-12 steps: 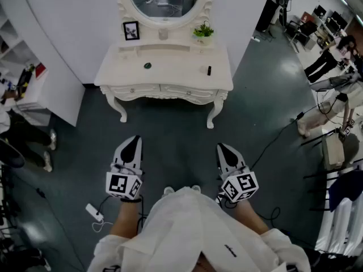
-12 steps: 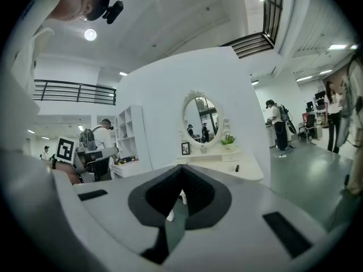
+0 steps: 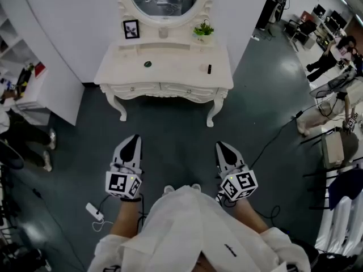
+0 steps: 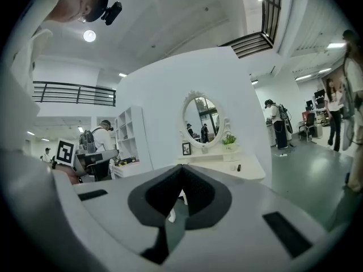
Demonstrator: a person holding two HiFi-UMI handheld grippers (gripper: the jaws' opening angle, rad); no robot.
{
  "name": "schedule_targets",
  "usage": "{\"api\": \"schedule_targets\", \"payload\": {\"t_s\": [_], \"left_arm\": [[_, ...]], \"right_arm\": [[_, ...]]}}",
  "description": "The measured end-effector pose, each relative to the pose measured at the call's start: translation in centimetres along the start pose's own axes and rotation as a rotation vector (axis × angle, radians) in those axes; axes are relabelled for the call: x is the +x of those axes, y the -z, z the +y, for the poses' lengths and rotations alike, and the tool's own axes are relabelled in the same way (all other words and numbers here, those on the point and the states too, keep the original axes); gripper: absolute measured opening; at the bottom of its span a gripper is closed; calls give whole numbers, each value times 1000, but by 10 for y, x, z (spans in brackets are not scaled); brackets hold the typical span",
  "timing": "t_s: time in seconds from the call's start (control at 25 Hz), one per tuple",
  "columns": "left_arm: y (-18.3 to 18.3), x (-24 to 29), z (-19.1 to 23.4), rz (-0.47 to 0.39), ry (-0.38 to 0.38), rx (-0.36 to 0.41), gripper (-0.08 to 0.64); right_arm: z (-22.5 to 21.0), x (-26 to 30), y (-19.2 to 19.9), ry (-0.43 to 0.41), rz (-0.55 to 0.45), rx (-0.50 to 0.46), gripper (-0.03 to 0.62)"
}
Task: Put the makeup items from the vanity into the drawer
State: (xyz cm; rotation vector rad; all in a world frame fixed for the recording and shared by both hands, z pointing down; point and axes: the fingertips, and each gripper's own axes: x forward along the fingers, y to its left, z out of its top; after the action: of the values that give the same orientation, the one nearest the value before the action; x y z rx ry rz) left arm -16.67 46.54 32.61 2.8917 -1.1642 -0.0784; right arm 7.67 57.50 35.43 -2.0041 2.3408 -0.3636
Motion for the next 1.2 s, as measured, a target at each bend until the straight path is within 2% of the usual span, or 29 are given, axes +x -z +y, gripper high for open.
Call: {"api": "schedule_targets", "payload": {"t_s": [0.24, 0.28, 0.36, 0.48, 0.64, 1.2], "left_arm": [[3, -2, 5, -1, 22, -32, 32], [5, -1, 6, 4, 35, -47, 52], [10, -1, 8, 13, 58, -80, 186], [16, -5, 13, 19, 58, -77, 295], [21, -11, 30, 16, 6, -23, 378], [36, -37, 86, 38, -58, -60, 394]], "right_arm": [[11, 6, 1, -4, 11, -19, 18], [14, 8, 1, -6, 11, -19, 17], [18, 12, 1, -12, 13, -19, 18], [28, 16, 4, -12, 21, -24, 18], [41, 27, 4, -7, 19, -36, 18], [87, 68, 19, -49, 51, -47, 18]]}}
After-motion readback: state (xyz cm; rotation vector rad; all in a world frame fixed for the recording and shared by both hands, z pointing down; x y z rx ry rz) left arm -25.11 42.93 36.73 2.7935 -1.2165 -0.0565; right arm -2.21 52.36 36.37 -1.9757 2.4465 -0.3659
